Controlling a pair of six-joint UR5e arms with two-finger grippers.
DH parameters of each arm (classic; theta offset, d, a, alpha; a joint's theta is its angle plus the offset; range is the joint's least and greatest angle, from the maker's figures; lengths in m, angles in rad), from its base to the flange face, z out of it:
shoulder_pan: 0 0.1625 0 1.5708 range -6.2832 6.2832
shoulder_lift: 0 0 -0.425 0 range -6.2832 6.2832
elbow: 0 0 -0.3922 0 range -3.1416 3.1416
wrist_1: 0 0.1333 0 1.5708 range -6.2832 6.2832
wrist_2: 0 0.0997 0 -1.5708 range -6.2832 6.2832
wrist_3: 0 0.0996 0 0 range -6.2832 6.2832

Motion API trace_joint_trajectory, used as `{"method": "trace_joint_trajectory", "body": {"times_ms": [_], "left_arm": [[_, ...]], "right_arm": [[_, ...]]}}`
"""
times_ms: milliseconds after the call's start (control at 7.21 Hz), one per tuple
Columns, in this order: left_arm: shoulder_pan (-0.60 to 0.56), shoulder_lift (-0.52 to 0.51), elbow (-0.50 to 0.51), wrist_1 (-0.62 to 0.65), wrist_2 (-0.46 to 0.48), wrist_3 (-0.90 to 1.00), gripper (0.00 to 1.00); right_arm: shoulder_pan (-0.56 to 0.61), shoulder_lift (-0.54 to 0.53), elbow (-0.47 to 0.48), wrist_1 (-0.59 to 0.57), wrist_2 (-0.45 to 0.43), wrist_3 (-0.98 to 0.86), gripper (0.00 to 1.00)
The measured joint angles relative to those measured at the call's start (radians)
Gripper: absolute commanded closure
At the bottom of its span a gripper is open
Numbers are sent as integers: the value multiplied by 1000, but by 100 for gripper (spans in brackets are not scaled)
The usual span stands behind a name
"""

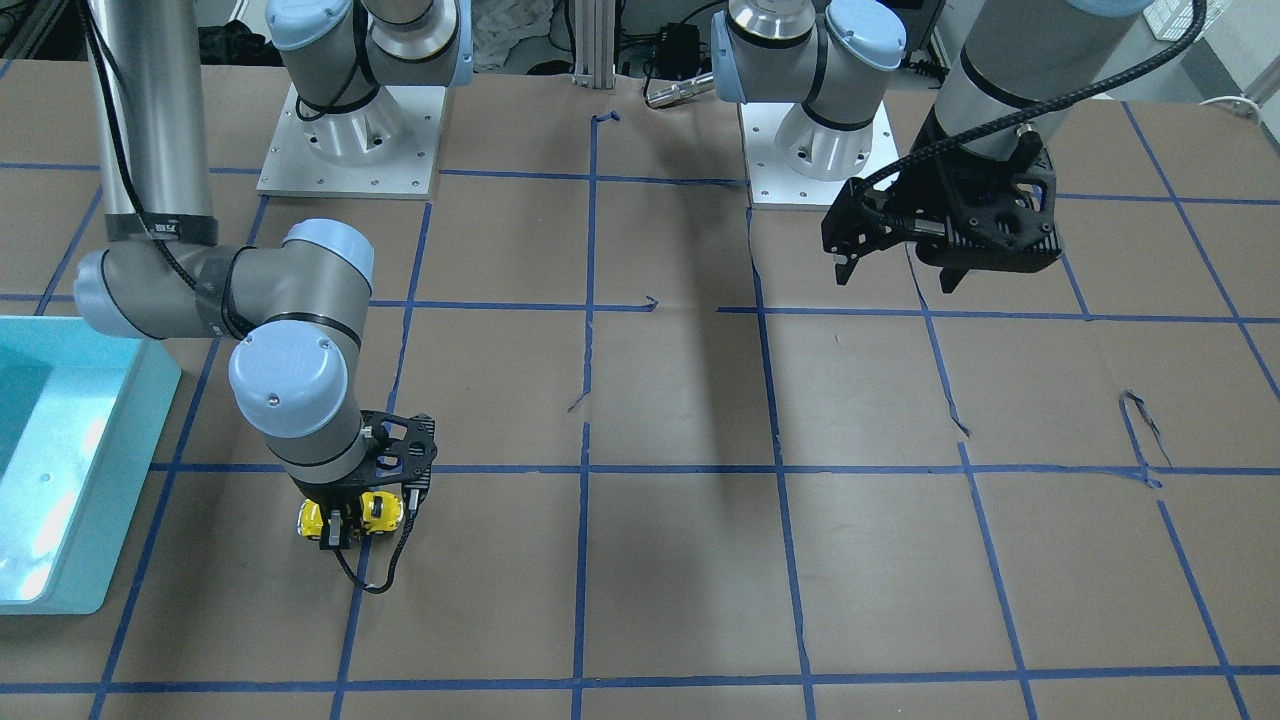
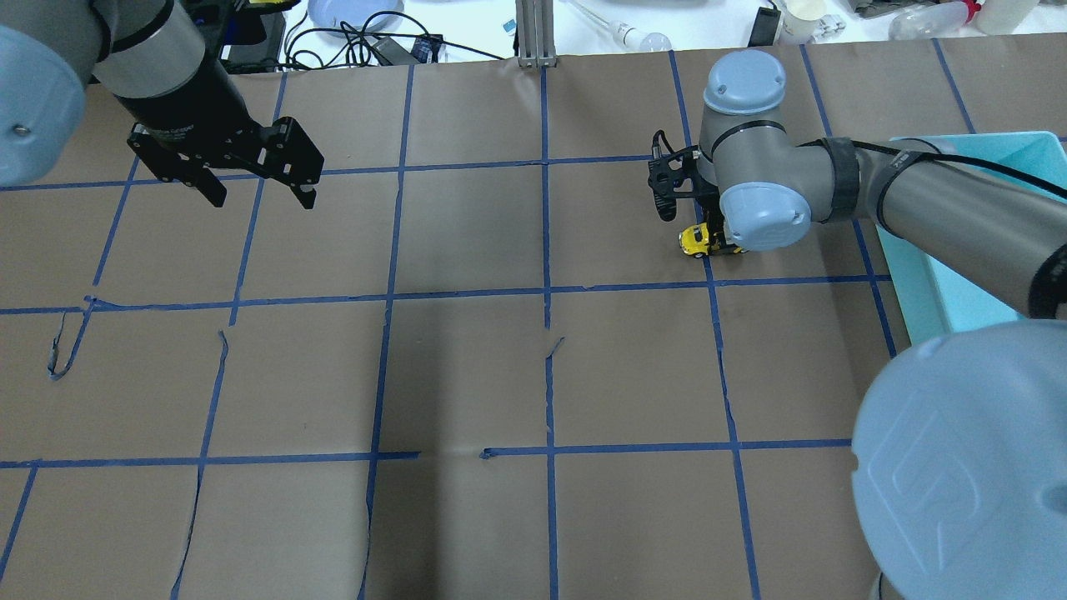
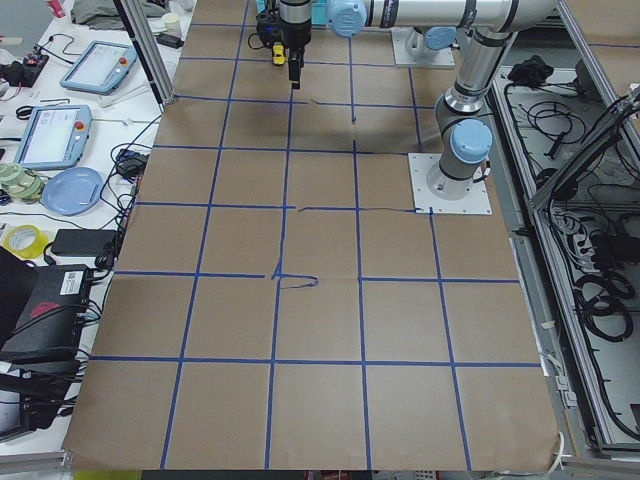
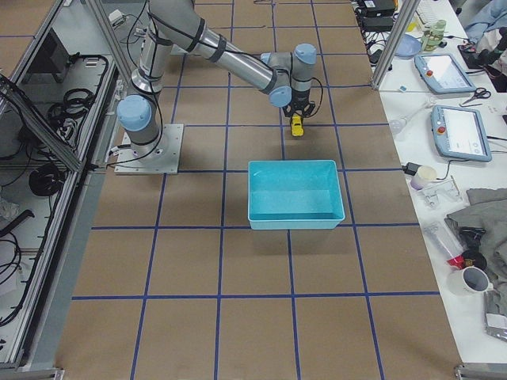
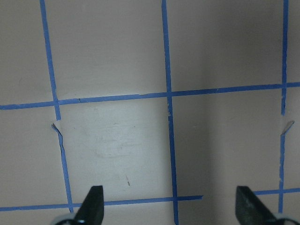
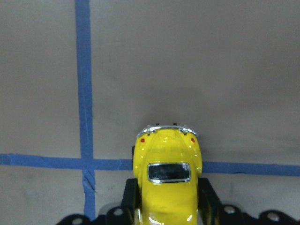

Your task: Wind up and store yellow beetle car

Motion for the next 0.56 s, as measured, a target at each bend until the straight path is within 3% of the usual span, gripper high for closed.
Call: {"method": "trace_joint_trajectory", "body": {"times_ms": [555], "left_arm": [[-1,2,0,0,-1,-2,0]], "right_arm": [[-53,-148,-119,216,2,-31,81]]}}
